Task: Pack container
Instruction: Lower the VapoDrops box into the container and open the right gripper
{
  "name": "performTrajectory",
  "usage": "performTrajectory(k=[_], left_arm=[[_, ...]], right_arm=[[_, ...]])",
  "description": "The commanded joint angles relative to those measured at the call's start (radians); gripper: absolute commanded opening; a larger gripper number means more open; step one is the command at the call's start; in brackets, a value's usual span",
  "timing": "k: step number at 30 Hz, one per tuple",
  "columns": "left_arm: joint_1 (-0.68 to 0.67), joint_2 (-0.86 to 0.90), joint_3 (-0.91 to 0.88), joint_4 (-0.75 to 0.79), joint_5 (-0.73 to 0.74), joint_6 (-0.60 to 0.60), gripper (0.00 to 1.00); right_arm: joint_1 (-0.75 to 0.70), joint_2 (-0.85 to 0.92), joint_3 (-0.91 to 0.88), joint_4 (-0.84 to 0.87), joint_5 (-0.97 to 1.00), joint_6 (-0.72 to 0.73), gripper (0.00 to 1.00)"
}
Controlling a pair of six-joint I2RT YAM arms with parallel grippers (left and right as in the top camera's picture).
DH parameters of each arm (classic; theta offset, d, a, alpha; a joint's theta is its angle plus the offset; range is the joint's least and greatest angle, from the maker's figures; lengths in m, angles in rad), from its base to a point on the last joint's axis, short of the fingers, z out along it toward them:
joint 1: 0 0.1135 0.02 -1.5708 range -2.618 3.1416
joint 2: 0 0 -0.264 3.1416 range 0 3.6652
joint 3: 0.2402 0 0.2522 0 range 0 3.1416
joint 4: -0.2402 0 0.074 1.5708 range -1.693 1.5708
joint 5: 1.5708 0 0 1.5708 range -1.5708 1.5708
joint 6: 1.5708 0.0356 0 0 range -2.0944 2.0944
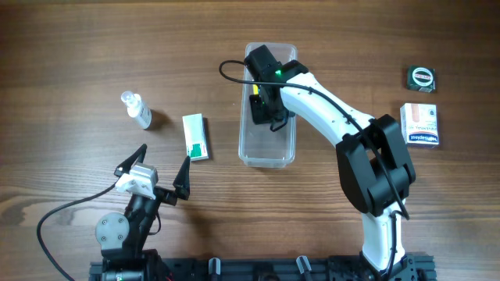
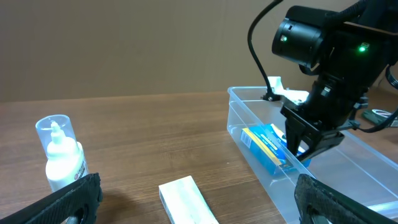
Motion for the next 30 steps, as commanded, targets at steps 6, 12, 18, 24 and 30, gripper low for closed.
performTrajectory(k=[6,12,18,24,30], left_arm=[[0.004,-0.003,-0.003,-0.004,-0.009,-0.010,1.00],[0.004,-0.003,-0.003,-0.004,-0.009,-0.010,1.00],[0.004,-0.003,-0.003,-0.004,-0.009,-0.010,1.00],[0.004,-0.003,-0.003,-0.004,-0.009,-0.010,1.00],[0.004,-0.003,-0.003,-0.004,-0.009,-0.010,1.00]], right_arm=[[-0.005,0.000,-0.011,-0.063,-0.036,-0.054,0.04],[-0.006,0.015,-0.018,0.013,-0.032,-0.048,0.04],[-0.006,0.018,-0.019,0.027,0.017,-0.025,0.05],[-0.006,0.018,-0.019,0.031,0.017,-0.025,0.04],[-0.006,0.018,-0.021,0.024,0.013,-0.016,0.04]])
